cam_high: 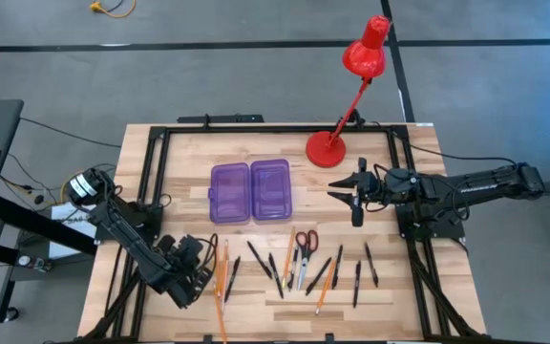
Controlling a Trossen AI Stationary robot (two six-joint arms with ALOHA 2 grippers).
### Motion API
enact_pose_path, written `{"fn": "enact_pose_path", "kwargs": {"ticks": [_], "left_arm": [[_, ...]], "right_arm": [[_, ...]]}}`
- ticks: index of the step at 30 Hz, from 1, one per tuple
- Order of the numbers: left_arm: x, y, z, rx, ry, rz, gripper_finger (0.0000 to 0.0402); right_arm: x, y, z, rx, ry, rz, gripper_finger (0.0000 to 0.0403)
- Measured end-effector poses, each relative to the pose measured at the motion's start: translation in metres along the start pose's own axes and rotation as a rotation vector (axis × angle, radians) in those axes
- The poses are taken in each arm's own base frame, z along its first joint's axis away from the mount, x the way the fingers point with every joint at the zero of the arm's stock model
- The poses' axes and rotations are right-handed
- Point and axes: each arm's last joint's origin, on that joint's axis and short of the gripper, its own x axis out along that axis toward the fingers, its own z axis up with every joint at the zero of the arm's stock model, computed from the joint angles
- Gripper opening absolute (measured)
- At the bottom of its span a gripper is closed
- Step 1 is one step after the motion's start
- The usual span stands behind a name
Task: Pick & place school supplies into a supply box
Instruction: Put the orange pencil into the violet supply box
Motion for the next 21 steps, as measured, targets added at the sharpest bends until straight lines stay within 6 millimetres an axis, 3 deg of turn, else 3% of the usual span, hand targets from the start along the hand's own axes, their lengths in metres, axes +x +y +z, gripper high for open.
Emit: {"fn": "enact_pose_path", "kwargs": {"ticks": [8, 17, 21], "left_arm": [[0.000, 0.001, 0.000, 0.008, 0.002, 0.008, 0.0000], [-0.005, -0.028, -0.005, 0.303, 0.043, -0.282, 0.0000], [-0.010, -0.033, -0.007, 0.403, 0.025, -0.332, 0.0000]], "right_arm": [[0.000, 0.000, 0.000, 0.000, 0.000, 0.000, 0.0107], [0.000, 0.000, 0.000, 0.000, 0.000, 0.000, 0.0107], [0.000, 0.000, 0.000, 0.007, 0.001, 0.000, 0.0107]]}}
